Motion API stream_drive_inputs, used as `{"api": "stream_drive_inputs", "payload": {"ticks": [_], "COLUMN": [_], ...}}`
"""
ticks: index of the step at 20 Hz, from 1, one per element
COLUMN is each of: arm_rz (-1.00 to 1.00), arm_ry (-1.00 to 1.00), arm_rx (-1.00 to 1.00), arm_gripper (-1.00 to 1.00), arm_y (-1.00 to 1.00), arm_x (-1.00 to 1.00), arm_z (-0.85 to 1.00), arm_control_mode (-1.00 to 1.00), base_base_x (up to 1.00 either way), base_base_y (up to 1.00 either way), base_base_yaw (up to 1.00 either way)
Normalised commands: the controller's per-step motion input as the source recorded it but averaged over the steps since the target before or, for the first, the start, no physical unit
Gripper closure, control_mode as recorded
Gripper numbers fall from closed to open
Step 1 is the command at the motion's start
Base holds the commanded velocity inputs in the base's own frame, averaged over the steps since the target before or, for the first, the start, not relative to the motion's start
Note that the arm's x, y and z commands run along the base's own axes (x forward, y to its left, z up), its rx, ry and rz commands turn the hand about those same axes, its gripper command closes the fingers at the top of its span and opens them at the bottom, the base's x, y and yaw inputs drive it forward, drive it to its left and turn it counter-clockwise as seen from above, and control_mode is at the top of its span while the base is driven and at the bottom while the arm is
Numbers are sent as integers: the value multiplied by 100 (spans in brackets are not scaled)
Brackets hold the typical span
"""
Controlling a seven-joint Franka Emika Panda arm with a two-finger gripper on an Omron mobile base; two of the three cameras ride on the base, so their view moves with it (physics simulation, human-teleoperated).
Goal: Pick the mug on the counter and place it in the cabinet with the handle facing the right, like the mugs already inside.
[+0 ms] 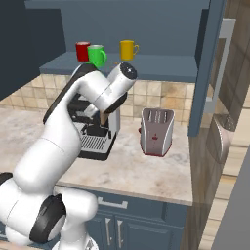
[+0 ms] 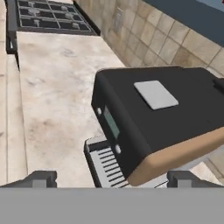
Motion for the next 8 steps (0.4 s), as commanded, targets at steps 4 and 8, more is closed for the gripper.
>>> {"api": "stream_drive_inputs", "payload": {"ticks": [4, 8], "arm_rz": [0, 0], "arm_ry": [0, 0], "arm_rx": [-16, -16], "arm_gripper": [-100, -100], "arm_y": [30, 29], "arm_x": [-13, -14], "arm_z": [-37, -44], "arm_control_mode": [-100, -100], "base_base_x": [0, 0], "base_base_y": [0, 0], "base_base_yaw": [0, 0]}}
